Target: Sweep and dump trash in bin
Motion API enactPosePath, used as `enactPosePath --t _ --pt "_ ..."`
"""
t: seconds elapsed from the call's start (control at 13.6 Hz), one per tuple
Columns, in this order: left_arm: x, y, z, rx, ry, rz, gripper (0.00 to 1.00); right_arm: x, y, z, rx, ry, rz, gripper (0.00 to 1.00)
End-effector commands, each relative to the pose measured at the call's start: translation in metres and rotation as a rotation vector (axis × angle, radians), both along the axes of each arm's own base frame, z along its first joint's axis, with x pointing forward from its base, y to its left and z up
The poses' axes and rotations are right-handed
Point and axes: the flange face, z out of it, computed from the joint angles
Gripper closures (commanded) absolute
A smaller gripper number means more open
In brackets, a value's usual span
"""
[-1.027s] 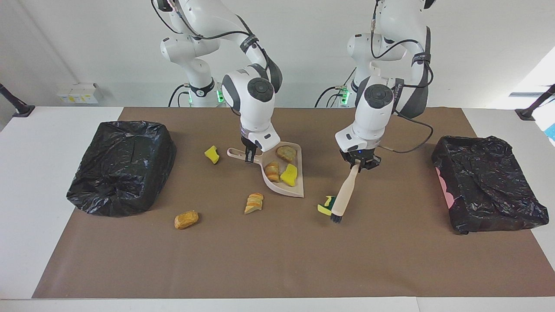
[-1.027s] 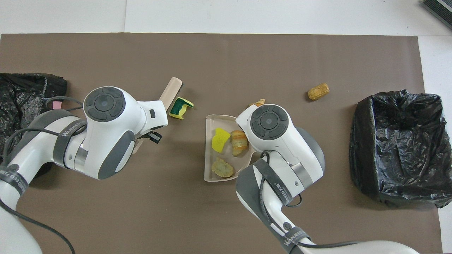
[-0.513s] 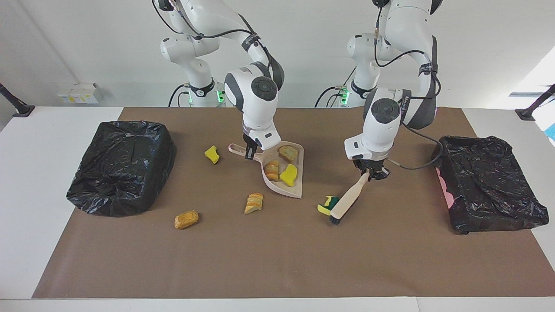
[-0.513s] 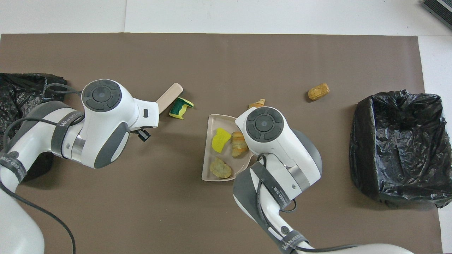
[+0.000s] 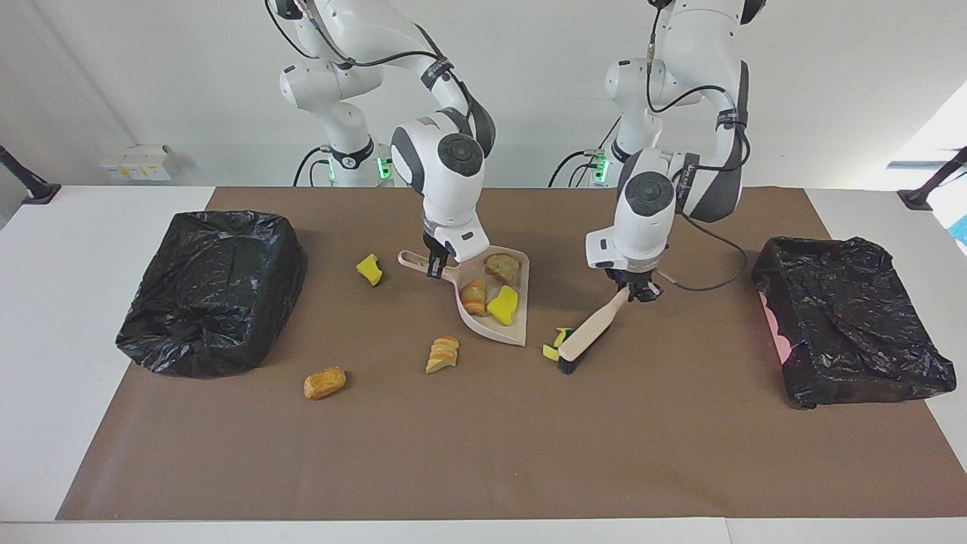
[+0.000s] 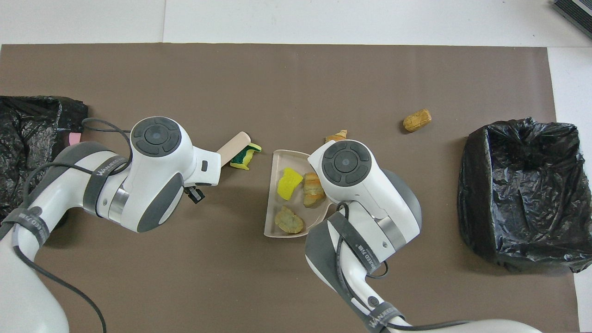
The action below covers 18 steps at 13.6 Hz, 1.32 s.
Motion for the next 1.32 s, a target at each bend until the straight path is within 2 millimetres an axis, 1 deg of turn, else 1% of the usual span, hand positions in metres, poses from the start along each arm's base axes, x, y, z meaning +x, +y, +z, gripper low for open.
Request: enactPosePath --t 0.0,0.15,0.29,0.37,0.51,0.59,0.73,0.81,0.95,1.25 --pt "-0.036 -0.021 0.008 0.020 0.085 0.061 1.00 -0.003 -0.006 0.002 -0.023 0.007 0.008 1.00" --pt "-0.053 -0.046 0.008 0.002 0.093 0.134 1.00 -0.005 -0.007 0.000 -0.023 0.013 0.026 1.00" --pt "-0.069 -0.075 0.010 -0.033 0.093 0.263 1.00 -0.006 -0.007 0.000 -0.023 0.016 0.034 1.00" --pt "-0.075 -0.089 0.012 -0.052 0.081 0.308 1.00 -0.007 -0.008 -0.001 -0.024 0.020 0.041 1.00" --pt "-0.079 -0.107 0.015 -0.061 0.052 0.394 1.00 -0.006 -0.009 -0.001 -0.023 0.022 0.049 1.00" --pt "-0.077 -0.108 0.017 -0.063 0.046 0.442 1.00 -0.006 -0.009 -0.001 -0.023 0.022 0.049 1.00" --pt "-0.075 -0.108 0.030 -0.090 0.063 0.531 1.00 -0.005 -0.010 -0.001 -0.022 0.021 0.047 1.00" --pt "-0.070 -0.106 0.035 -0.109 0.082 0.595 1.00 -0.005 -0.011 -0.001 -0.021 0.020 0.048 1.00" --pt "-0.069 -0.103 0.044 -0.093 0.072 0.698 1.00 -0.005 -0.010 -0.002 -0.020 0.019 0.048 1.00" --pt "-0.069 -0.104 0.045 -0.060 0.049 0.880 1.00 -0.003 -0.012 -0.001 -0.018 0.015 0.045 1.00"
